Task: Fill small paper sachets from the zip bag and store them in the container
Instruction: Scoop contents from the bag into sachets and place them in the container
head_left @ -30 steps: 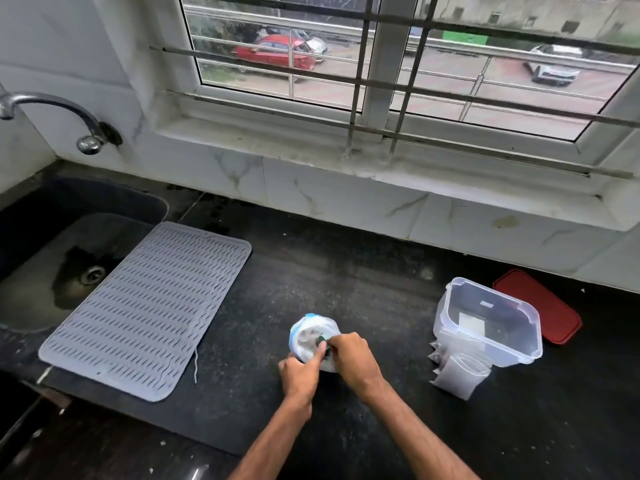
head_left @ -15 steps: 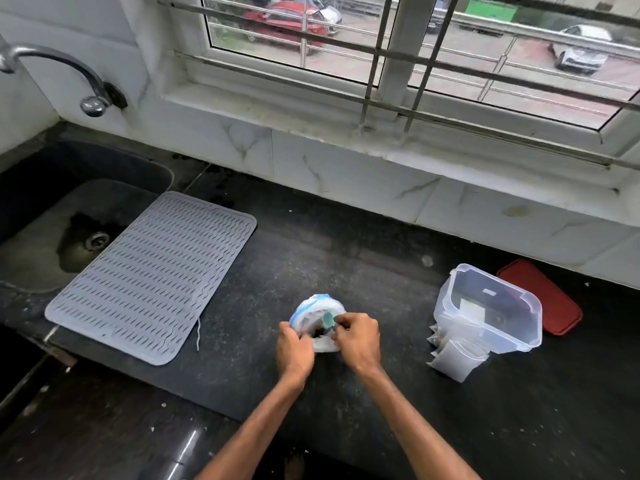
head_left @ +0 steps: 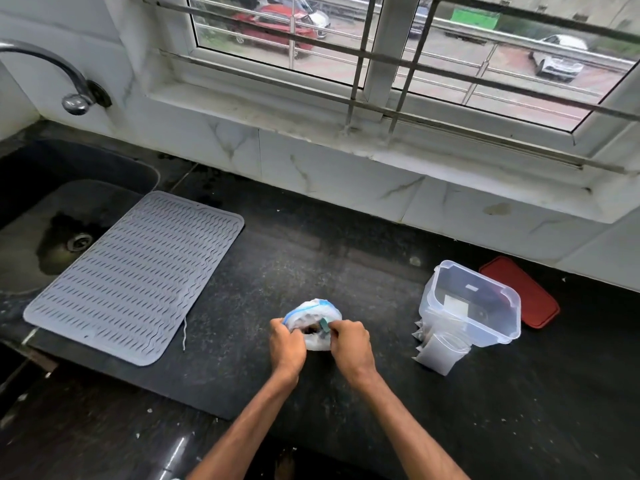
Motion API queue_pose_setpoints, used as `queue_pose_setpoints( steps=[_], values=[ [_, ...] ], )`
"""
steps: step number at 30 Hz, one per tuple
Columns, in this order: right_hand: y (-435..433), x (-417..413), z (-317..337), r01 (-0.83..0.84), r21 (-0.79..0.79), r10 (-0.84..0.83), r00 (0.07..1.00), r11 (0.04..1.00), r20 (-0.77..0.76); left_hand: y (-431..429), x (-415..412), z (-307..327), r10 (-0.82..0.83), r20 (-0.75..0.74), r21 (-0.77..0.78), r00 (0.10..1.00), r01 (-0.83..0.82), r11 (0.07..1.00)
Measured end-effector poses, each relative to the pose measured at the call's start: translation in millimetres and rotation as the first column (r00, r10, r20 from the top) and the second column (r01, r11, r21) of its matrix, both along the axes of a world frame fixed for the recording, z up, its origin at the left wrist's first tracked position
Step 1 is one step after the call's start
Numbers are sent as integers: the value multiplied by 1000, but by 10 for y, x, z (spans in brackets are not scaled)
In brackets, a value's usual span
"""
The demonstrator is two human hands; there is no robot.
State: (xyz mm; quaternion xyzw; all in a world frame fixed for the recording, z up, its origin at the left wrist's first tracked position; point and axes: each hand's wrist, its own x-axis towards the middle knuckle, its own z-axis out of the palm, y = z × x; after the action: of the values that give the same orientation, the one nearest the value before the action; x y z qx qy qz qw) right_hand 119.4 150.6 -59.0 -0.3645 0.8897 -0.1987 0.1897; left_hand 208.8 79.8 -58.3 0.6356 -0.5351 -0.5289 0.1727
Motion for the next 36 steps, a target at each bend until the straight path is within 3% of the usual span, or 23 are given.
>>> queue_pose_setpoints(
  steps=[4, 12, 14, 20, 31, 36],
  values=[
    [-5, 4, 51, 102, -93, -86, 983, 990, 162, -55, -33, -6, 56, -79, 20, 995, -55, 998],
    [-15, 12, -47, 286, -109, -221, 889, 952, 400, -125, -64, -14, 73, -154, 38, 985, -68, 997],
    [-11, 6, -79, 331, -125, -241, 855, 935, 460, -145, -59, -2, 31, -125, 7, 992, -30, 1000],
    [-26, 44, -138, 454, -93, -315, 738, 886, 597, -138, -21, 51, -191, 196, -217, 962, 232, 948],
    [-36, 138, -128, 538, -110, -366, 695, 836, 618, -248, 146, -33, -303, 116, -159, 946, 319, 934],
    [9, 170, -69, 590, -59, -353, 557, 805, 752, -257, 172, -116, -205, 154, -98, 966, 222, 970]
  ],
)
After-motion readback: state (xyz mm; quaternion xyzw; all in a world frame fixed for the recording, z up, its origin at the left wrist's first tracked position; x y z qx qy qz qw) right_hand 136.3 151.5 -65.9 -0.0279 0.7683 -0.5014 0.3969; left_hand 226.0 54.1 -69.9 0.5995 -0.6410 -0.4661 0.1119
